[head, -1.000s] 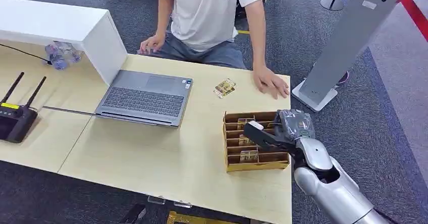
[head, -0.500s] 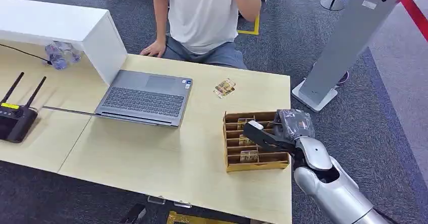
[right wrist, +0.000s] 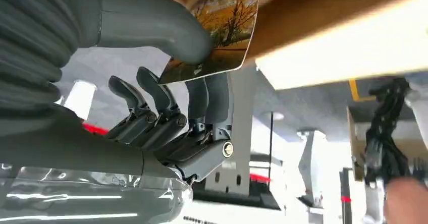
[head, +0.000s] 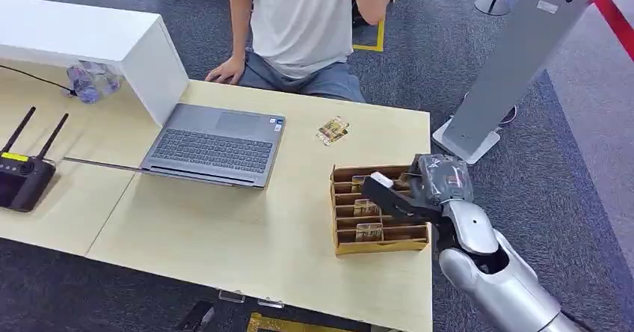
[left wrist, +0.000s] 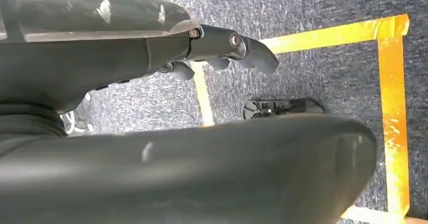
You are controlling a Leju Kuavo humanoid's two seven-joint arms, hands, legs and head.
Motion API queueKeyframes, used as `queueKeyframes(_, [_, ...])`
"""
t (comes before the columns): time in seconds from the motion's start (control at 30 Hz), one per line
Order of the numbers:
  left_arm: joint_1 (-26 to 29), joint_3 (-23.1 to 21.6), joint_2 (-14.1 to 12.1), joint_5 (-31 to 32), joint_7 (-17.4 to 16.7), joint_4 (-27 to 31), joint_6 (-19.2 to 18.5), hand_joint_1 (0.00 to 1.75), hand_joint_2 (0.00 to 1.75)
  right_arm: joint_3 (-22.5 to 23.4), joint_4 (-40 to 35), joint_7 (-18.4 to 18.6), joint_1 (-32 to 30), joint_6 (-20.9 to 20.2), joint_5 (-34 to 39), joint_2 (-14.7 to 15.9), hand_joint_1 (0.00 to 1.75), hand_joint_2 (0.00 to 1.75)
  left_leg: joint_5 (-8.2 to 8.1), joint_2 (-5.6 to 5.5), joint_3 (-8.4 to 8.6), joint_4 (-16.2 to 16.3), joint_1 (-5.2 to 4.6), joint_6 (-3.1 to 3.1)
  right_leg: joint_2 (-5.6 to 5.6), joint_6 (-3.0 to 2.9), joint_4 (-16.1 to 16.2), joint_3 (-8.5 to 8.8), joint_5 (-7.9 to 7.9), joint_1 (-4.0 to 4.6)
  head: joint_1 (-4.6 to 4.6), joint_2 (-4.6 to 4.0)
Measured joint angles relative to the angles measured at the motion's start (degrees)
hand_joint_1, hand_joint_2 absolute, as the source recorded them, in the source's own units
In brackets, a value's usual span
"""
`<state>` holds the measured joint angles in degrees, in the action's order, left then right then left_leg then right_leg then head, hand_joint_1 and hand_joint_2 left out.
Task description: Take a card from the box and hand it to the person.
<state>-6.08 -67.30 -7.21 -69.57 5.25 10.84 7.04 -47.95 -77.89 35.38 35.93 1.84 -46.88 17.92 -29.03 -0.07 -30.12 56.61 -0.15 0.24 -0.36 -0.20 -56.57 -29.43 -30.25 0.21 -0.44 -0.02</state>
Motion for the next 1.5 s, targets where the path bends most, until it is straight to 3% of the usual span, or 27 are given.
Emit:
queueKeyframes(0.37, [0.24,0.02,-0.15,-0.63,0.04,0.00,0.24,0.00,0.00,3.24,-14.79,1.86,-1.77,-0.63,-5.62,2.95,1.61,1.75,0.00,0.00,0.01,0.04,0.00,0.00,0.02,0.01,0.00,0.01,0.01,0.00,0.00,0.00])
queueKeyframes(0.5, [0.29,0.02,-0.15,-0.50,0.20,0.00,0.17,0.00,0.00,4.29,-20.12,-1.18,-2.87,0.24,-7.87,3.24,1.61,1.75,0.00,0.00,0.00,0.03,0.00,0.00,0.02,0.00,0.00,0.00,0.01,0.00,-0.02,0.00])
queueKeyframes(0.63, [0.29,0.02,-0.11,0.07,0.35,0.00,-0.04,0.00,0.00,4.77,-22.32,-7.22,-4.14,5.62,-11.06,3.02,1.61,1.75,0.00,0.00,-0.01,0.03,0.00,0.00,0.01,0.00,-0.01,0.02,0.01,0.01,0.00,0.00])
queueKeyframes(0.73, [0.19,0.02,-0.04,0.52,0.59,0.00,-0.15,0.00,0.00,4.77,-21.93,-11.08,-4.38,10.29,-12.11,2.49,1.61,1.75,0.00,0.00,-0.01,0.03,0.00,0.00,0.01,0.01,-0.02,0.03,0.01,0.00,0.00,0.00])
queueKeyframes(0.87, [0.16,0.02,0.00,0.66,0.96,0.00,-0.18,0.00,0.00,4.77,-20.83,-13.46,-4.50,14.15,-13.16,1.81,1.61,1.75,0.00,0.00,-0.02,0.04,0.00,0.00,0.01,0.01,-0.02,0.03,0.02,0.00,0.00,0.00])
queueKeyframes(1.07, [-0.26,0.02,0.13,1.38,0.68,0.00,-0.63,0.00,0.00,4.94,-16.86,-19.08,-4.30,25.61,-14.78,0.40,1.61,1.75,0.00,-0.01,-0.05,0.03,0.00,0.00,0.00,0.01,-0.02,0.02,0.02,0.00,0.00,0.00])
queueKeyframes(1.17, [-0.76,0.00,0.26,1.77,0.02,0.00,-0.68,0.00,0.00,5.03,-13.01,-20.87,-2.81,29.29,-13.58,-0.83,1.61,1.75,0.00,-0.01,-0.04,0.03,0.00,0.00,0.00,0.01,-0.05,0.02,0.02,0.00,0.00,0.00])
queueKeyframes(1.5, [-1.45,-0.04,0.46,1.84,-0.52,0.00,-0.81,0.00,0.00,4.96,-2.25,-23.80,1.29,33.59,-12.00,-5.38,1.61,1.75,0.03,-0.01,-0.03,0.04,0.00,0.02,-0.01,0.00,-0.10,0.02,0.03,0.00,0.00,0.00])
